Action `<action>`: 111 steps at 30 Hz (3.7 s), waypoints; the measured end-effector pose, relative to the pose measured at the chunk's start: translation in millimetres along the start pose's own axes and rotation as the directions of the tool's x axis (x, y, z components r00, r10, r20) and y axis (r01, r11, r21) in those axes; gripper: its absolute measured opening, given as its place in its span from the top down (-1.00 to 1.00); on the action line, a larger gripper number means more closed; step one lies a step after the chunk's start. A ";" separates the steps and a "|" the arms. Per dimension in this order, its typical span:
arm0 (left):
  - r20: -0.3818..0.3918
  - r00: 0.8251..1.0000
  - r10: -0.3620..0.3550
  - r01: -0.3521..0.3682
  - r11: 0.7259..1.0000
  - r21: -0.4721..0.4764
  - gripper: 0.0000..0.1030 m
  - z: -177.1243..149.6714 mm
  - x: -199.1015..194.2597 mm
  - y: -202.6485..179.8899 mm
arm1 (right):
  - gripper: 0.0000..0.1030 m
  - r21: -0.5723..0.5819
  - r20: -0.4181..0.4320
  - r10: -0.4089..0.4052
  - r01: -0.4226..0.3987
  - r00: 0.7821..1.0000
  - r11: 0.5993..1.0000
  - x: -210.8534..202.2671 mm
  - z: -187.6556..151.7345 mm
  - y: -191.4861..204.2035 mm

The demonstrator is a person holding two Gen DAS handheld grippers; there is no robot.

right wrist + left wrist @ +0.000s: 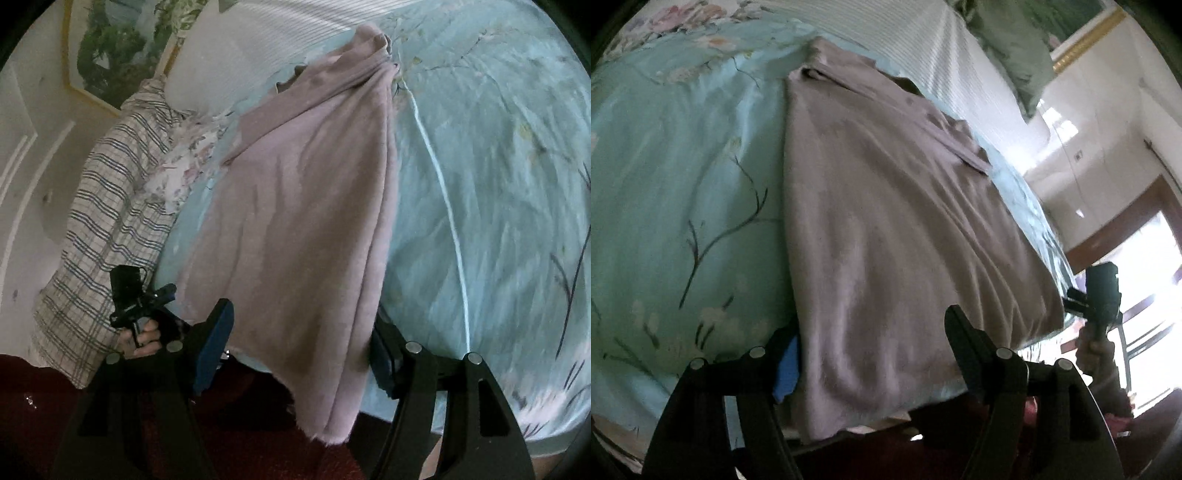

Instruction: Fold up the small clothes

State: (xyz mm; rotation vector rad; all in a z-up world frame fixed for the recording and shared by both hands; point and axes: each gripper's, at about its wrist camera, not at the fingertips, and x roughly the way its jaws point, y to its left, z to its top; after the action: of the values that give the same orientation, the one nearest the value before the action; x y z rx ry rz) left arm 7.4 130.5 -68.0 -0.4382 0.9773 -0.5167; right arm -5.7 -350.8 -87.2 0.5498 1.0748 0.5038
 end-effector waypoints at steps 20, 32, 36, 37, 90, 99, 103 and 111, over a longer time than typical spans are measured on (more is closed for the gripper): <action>0.032 0.999 -0.010 0.011 1.000 -0.011 0.92 -7.4 -14.3 -0.7 | 0.84 0.045 0.091 0.062 -0.066 0.994 0.997 -9.5 10.2 -1.5; 0.359 0.933 -0.035 0.018 0.998 0.052 0.92 122.1 -40.9 -27.1 | 0.84 -0.024 0.312 0.054 -0.049 0.949 0.998 -21.2 132.2 15.4; 0.397 0.917 0.031 -0.057 0.997 0.052 0.93 183.8 -23.1 -25.9 | 0.84 -0.007 0.350 -0.008 0.011 0.937 1.000 -9.1 198.4 0.8; 0.403 0.914 0.051 -0.077 0.996 0.048 0.93 201.1 -17.0 -25.3 | 0.84 -0.009 0.354 -0.029 0.034 0.935 0.999 -4.0 214.3 -1.9; 0.201 0.877 0.437 -0.413 0.898 -0.150 0.18 376.3 168.6 65.2 | 0.36 0.056 0.361 -0.389 0.397 0.848 0.916 125.4 362.3 -35.2; 0.269 0.932 0.243 -0.188 0.959 -0.213 0.04 235.4 108.2 33.6 | 0.18 0.053 0.313 -0.208 0.201 0.927 0.978 125.2 242.5 3.0; 0.271 0.940 0.208 -0.148 0.963 -0.224 -0.07 182.8 95.2 18.7 | 0.17 0.053 0.312 -0.180 0.172 0.933 0.984 130.0 198.1 11.0; 0.256 0.956 0.141 -0.065 0.956 -0.285 -0.19 131.4 98.6 19.4 | 0.13 -0.007 0.252 -0.162 0.169 0.954 0.986 133.8 158.9 33.5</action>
State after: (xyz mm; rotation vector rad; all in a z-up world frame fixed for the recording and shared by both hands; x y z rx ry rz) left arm 170.1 103.0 -79.8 -0.6837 0.8001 -0.2158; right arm 187.7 -268.6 -97.1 0.4792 0.8614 0.2922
